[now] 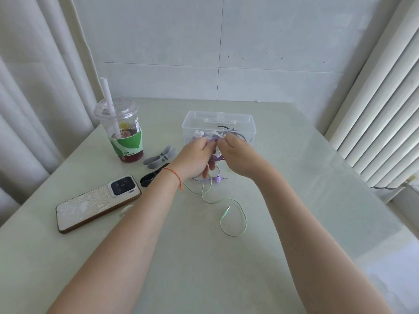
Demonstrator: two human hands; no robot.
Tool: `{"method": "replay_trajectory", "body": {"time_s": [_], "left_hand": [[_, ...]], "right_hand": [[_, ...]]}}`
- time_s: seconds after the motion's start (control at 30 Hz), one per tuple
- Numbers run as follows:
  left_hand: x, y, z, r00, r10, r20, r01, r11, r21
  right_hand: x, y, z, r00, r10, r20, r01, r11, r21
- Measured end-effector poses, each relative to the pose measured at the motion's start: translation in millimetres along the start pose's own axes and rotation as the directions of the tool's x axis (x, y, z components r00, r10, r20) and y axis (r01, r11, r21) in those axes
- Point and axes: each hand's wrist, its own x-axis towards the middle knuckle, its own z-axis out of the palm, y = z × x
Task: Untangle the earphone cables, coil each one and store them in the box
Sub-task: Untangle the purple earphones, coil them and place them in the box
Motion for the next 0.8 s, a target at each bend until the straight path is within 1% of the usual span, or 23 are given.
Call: {"method": "replay_trajectory", "body": {"time_s": [0.07, 0.1, 0.13, 0.17, 0.23, 0.27, 0.33, 0.43, 0.53, 0.6, 0.67, 0.8], "left_hand": [[0.0, -0.1, -2.5, 0.999, 0.038, -0.024, -0.037, 0.997, 0.062], [1.1, -0.8, -3.2, 0.998, 0.040, -0.038, -0.038, 0.998, 0.042], [2.3, -1.4, -3.2, 0.998, 0.031, -0.053, -0.032, 0.999, -0.004], [3.4, -2.4, -2.8, 0.998, 0.020, -0.067, -0.024, 0.998, -0.061], [3.0, -1.8, -1.2, 0.997, -0.003, -0.079, -0.010, 0.985, -0.170], [1.7, -0.9, -0.1, 0.997, -0.016, -0.072, -0.001, 0.973, -0.231], [-2.3, 2.4, -0.1, 0.999, -0.035, -0.039, 0.020, 0.943, -0.332], [-6.8, 6.1, -3.8, 0.999, -0.033, -0.008, 0.028, 0.933, -0.359], [-13.5, 3.7, -12.6, 0.999, -0.044, -0.023, 0.034, 0.943, -0.331], [-19.5, -1.0, -19.2, 0.999, -0.037, -0.029, 0.025, 0.946, -0.324], [-25.4, -7.8, -27.3, 1.000, -0.027, -0.010, 0.022, 0.935, -0.355], [-32.4, -21.9, -44.3, 0.994, -0.021, 0.111, 0.077, 0.846, -0.527]], "right_hand": [[-2.5, -0.4, 0.0, 0.998, -0.061, 0.015, 0.063, 0.979, -0.192], [-2.9, -0.5, 0.3, 0.996, -0.084, 0.016, 0.085, 0.968, -0.236], [-2.6, -0.7, 0.4, 0.995, -0.094, 0.014, 0.095, 0.967, -0.238], [-1.8, -0.9, 0.1, 0.995, -0.096, 0.009, 0.096, 0.974, -0.207], [0.2, -1.7, -1.1, 0.997, -0.075, -0.027, 0.073, 0.994, -0.076], [-0.2, -3.7, -1.8, 0.998, -0.052, -0.043, 0.052, 0.999, -0.010], [-1.3, -6.7, -2.7, 0.997, -0.031, -0.068, 0.035, 0.998, 0.060], [-1.2, -10.0, -2.7, 0.997, -0.027, -0.066, 0.030, 0.998, 0.051], [-0.4, -15.3, 2.2, 0.998, -0.011, -0.060, 0.019, 0.992, 0.121], [-0.8, -21.0, 6.8, 1.000, 0.002, -0.027, 0.002, 0.990, 0.139], [-1.2, -27.2, 11.2, 0.999, 0.019, 0.031, -0.024, 0.988, 0.152], [-3.6, -37.2, 19.4, 0.980, 0.089, 0.176, -0.133, 0.956, 0.262]]}}
